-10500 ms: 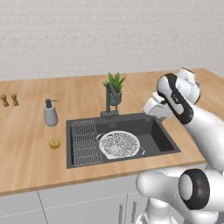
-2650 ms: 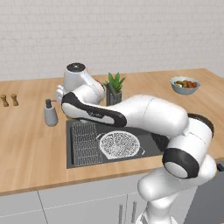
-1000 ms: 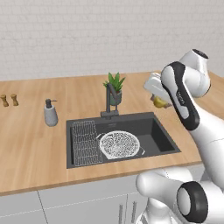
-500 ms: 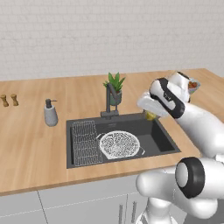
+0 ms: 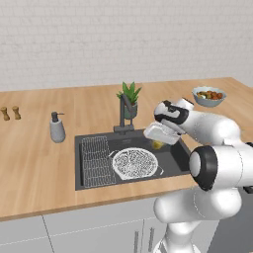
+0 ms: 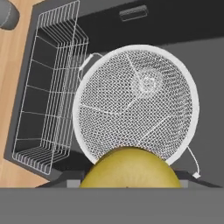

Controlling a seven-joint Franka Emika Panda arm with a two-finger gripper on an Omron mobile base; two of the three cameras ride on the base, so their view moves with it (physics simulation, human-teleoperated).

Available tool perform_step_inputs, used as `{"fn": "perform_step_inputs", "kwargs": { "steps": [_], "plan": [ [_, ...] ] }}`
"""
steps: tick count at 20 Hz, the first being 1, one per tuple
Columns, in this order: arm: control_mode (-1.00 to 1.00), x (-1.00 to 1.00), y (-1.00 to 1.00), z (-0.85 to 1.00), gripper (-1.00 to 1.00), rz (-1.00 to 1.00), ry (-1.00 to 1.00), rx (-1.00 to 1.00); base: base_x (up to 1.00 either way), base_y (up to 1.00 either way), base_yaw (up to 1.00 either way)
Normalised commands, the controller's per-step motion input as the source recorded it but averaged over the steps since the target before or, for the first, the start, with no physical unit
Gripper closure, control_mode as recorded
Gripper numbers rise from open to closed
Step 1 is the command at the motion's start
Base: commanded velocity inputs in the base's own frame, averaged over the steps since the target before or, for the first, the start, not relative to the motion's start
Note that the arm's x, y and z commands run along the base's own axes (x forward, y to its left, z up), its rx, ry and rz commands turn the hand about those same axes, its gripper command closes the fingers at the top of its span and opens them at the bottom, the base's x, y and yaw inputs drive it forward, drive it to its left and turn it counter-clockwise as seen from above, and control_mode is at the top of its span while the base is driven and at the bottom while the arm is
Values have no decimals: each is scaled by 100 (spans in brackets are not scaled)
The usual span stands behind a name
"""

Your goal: Put the colander in the sink, put the kiwi in the colander, and turn on the sink faucet and pour water over the colander.

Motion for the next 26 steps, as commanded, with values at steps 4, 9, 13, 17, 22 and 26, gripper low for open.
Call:
{"fn": "perform_step_inputs", "kwargs": {
  "steps": [4, 9, 13, 17, 22, 26],
  "plan": [
    [-100, 9, 35, -53, 100, 20, 0, 0, 0, 0, 0],
    [-100, 2, 35, -59, 100, 18, 0, 0, 0, 0, 0],
    [-100, 0, 31, -58, 100, 16, 0, 0, 0, 0, 0],
    [-100, 0, 14, -41, 100, 9, 0, 0, 0, 0, 0],
    [-100, 0, 8, -24, 100, 6, -4, 0, 0, 0, 0],
    [-100, -1, 23, -27, 100, 5, -4, 0, 0, 0, 0]
  ]
}}
